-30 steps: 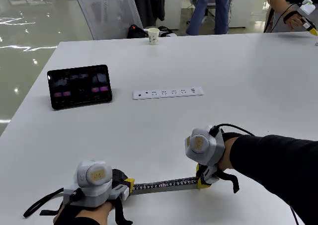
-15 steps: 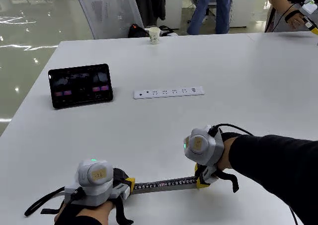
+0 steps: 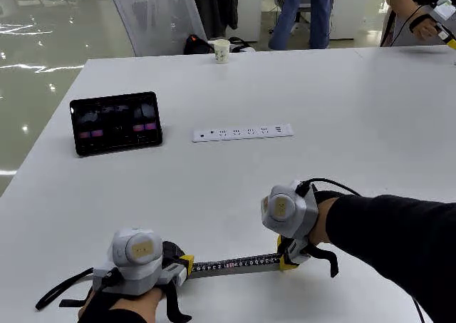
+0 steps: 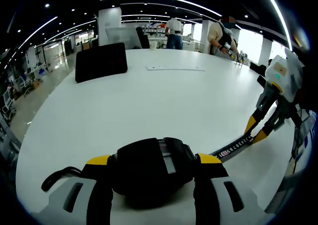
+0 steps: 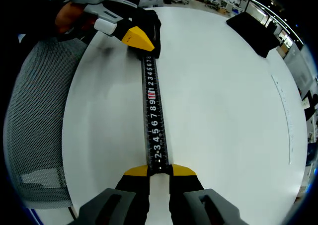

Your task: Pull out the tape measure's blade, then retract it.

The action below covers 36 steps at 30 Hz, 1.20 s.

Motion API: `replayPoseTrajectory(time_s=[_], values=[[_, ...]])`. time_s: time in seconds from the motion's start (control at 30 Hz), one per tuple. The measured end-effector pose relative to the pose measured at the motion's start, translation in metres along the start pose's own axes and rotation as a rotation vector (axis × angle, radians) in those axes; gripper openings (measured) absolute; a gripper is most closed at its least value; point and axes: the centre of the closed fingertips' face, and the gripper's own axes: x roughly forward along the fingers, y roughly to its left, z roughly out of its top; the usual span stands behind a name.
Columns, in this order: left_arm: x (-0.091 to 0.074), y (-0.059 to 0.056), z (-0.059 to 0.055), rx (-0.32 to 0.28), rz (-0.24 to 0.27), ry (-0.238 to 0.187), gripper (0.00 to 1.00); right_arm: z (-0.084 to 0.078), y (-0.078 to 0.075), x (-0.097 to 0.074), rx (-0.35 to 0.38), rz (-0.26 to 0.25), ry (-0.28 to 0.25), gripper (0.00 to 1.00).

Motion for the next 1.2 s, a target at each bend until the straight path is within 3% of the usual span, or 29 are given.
replayPoseTrajectory(time_s=[1.2], values=[[0.001,0.000,0.001,-0.019,-0.018,0.001,0.60,0.013,-0.002,0.002,0.034,-0.007,-0.048,0.10]])
